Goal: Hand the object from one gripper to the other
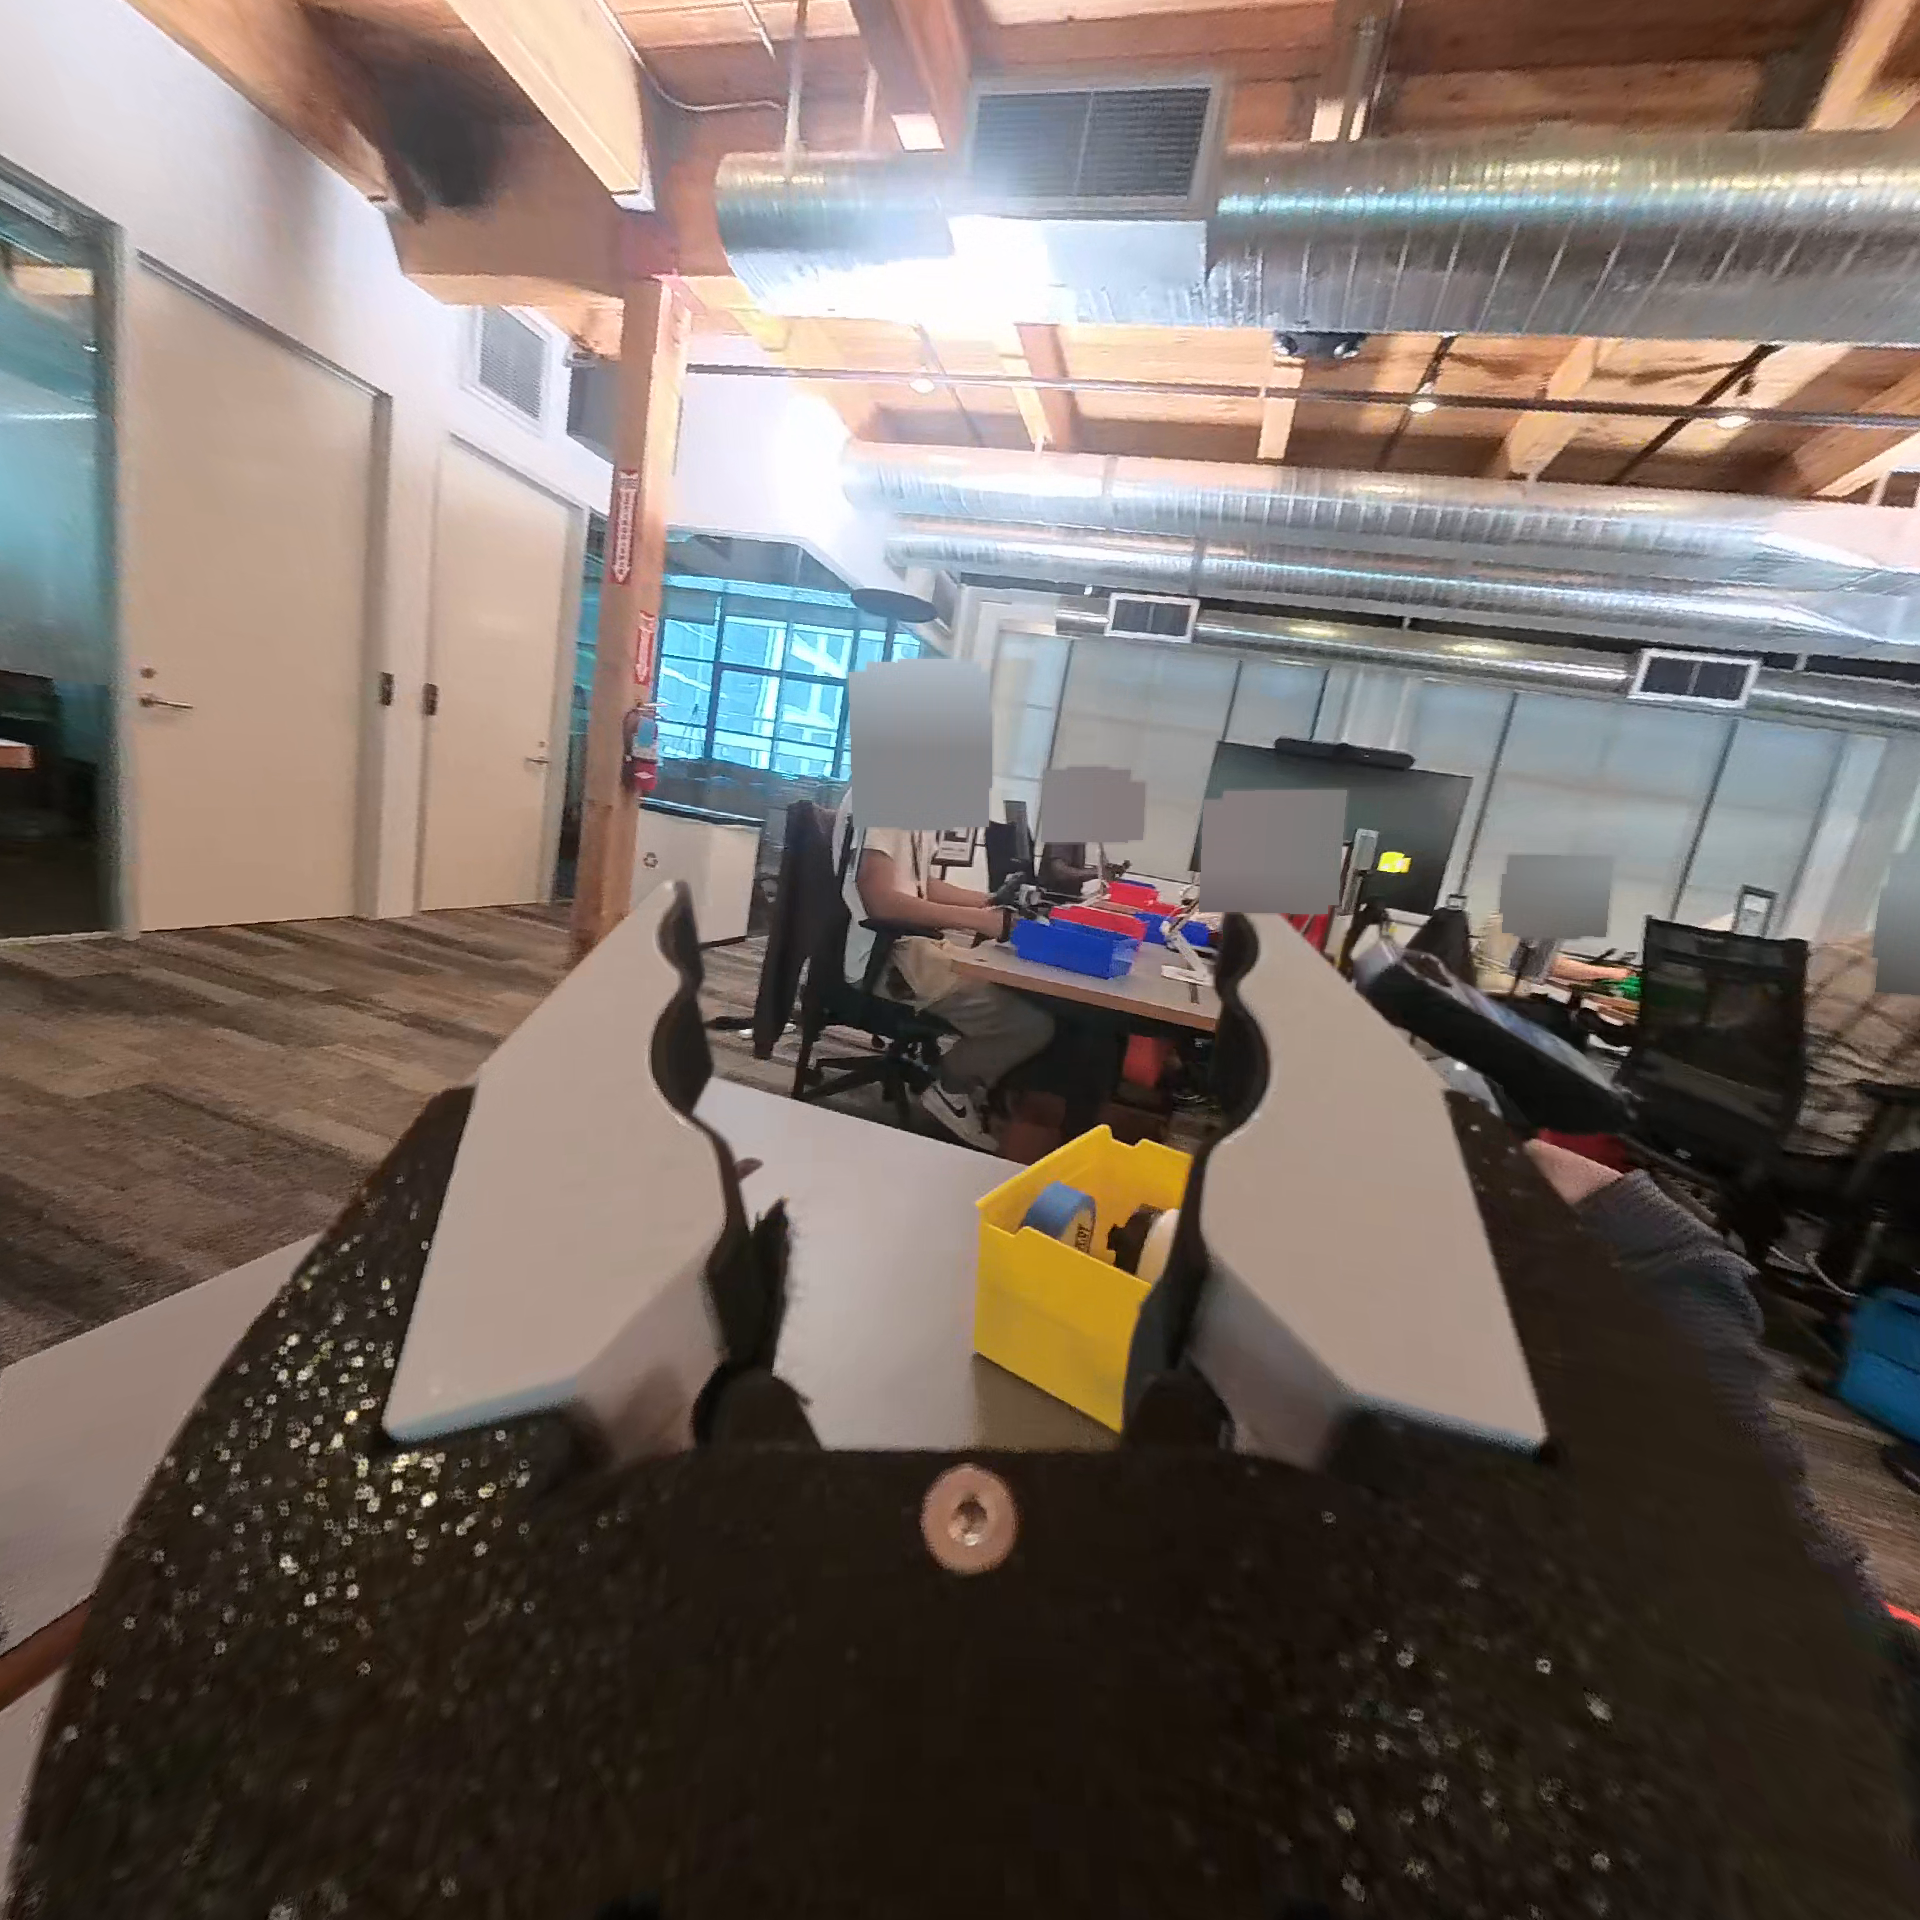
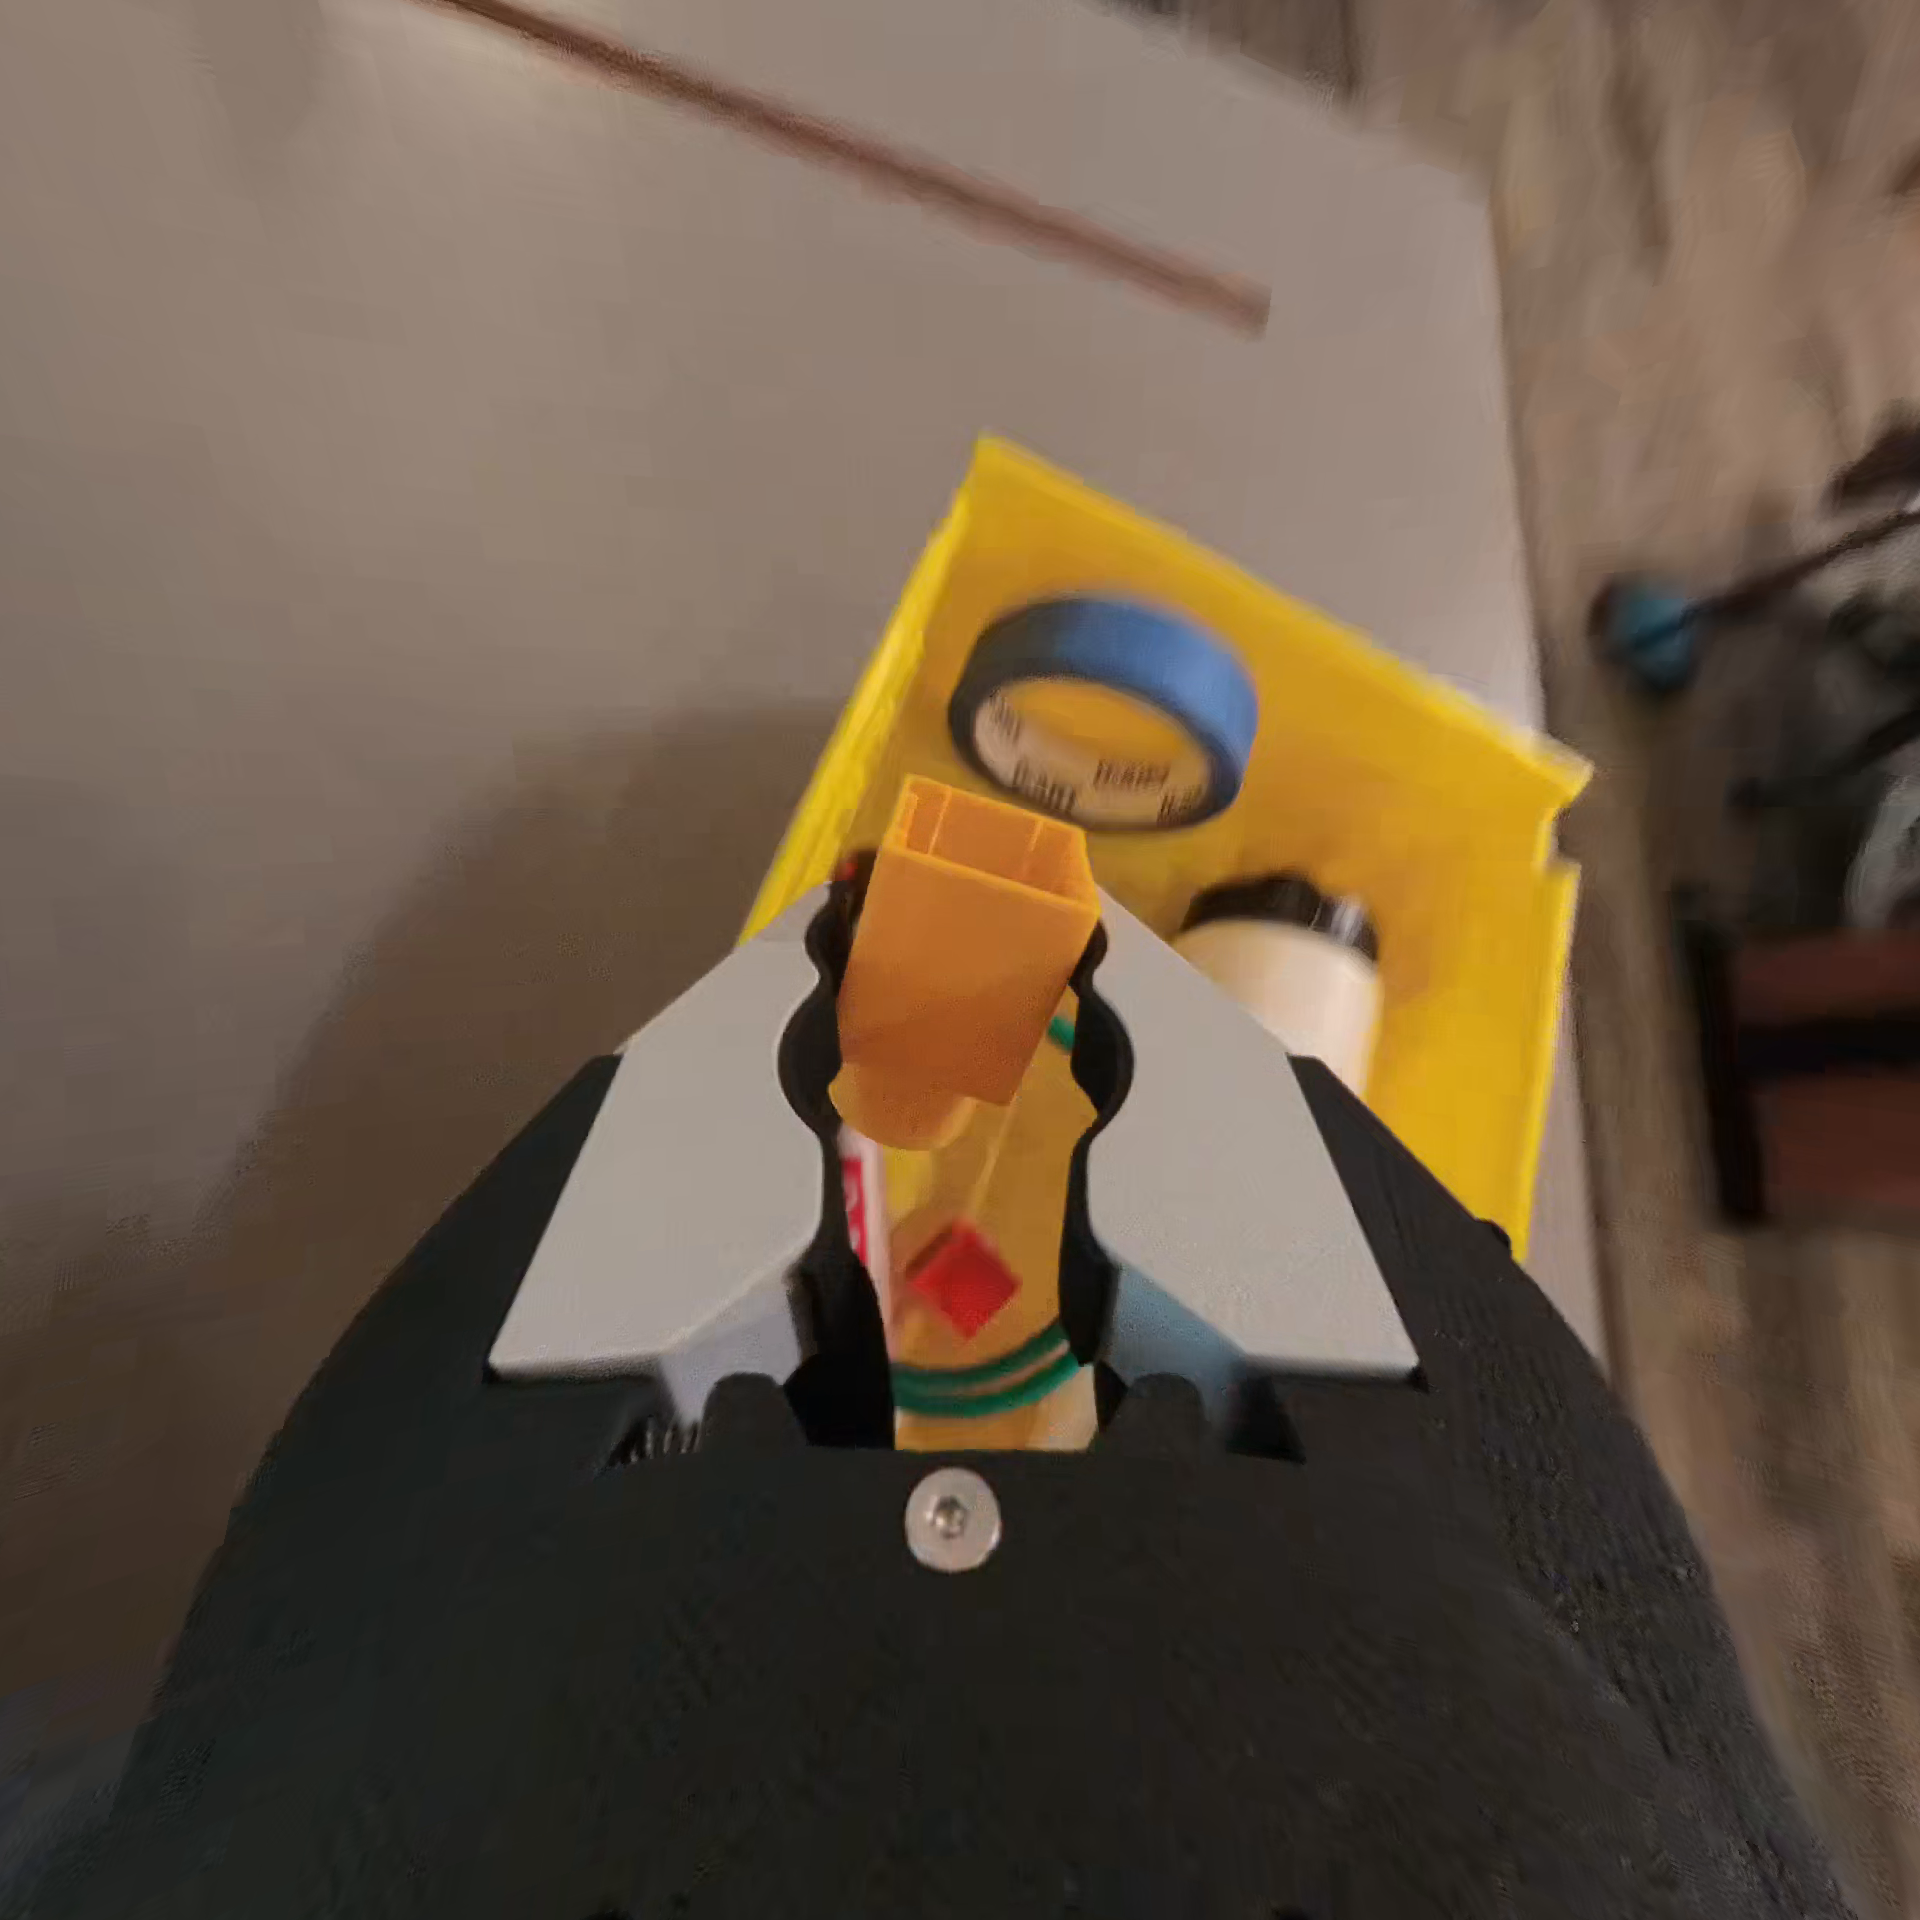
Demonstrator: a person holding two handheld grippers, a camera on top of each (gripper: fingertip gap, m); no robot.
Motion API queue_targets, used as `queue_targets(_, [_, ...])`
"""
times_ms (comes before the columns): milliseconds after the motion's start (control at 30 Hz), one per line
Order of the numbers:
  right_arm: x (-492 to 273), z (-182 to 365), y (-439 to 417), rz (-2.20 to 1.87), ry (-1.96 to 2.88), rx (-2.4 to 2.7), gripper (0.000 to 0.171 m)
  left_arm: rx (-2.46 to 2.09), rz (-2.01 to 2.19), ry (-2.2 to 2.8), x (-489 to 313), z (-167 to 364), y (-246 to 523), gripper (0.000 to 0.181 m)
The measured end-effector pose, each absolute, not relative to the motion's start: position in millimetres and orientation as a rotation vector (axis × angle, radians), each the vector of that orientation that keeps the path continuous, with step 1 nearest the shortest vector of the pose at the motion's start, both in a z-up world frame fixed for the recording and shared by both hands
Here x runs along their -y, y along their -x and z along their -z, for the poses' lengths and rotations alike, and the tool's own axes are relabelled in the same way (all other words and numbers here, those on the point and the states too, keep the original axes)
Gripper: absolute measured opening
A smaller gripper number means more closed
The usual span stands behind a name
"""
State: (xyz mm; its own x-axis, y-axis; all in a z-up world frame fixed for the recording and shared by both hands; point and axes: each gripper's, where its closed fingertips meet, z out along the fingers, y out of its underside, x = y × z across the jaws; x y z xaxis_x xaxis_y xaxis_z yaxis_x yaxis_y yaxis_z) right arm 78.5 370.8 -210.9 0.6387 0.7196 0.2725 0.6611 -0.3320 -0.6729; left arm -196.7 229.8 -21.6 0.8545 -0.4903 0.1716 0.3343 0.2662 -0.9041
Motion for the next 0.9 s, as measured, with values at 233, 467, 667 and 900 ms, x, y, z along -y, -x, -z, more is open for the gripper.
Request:
queue_targets(233, [-375.5, 259.9, -122.1, -0.121, 2.400, 0.888, 0.039, -0.155, 0.522, 1.187, -232.3, 23.9, 196.1, 0.095])
queue_targets(467, [-376.8, 254.1, -111.7, -0.052, 2.372, 0.935, 0.061, -0.172, 0.528, 1.216, -236.7, 28.5, 189.6, 0.094])
queue_targets(667, [-372.9, 217.6, -74.0, -0.017, 2.176, 1.033, 0.058, -0.149, 0.522, 1.217, -236.4, 28.5, 194.4, 0.086])
queue_targets(900, [-348.7, 162.8, 37.1, -0.095, 1.767, 1.241, 0.051, -0.065, 0.383, 1.294, -243.0, 38.7, 215.3, 0.069])
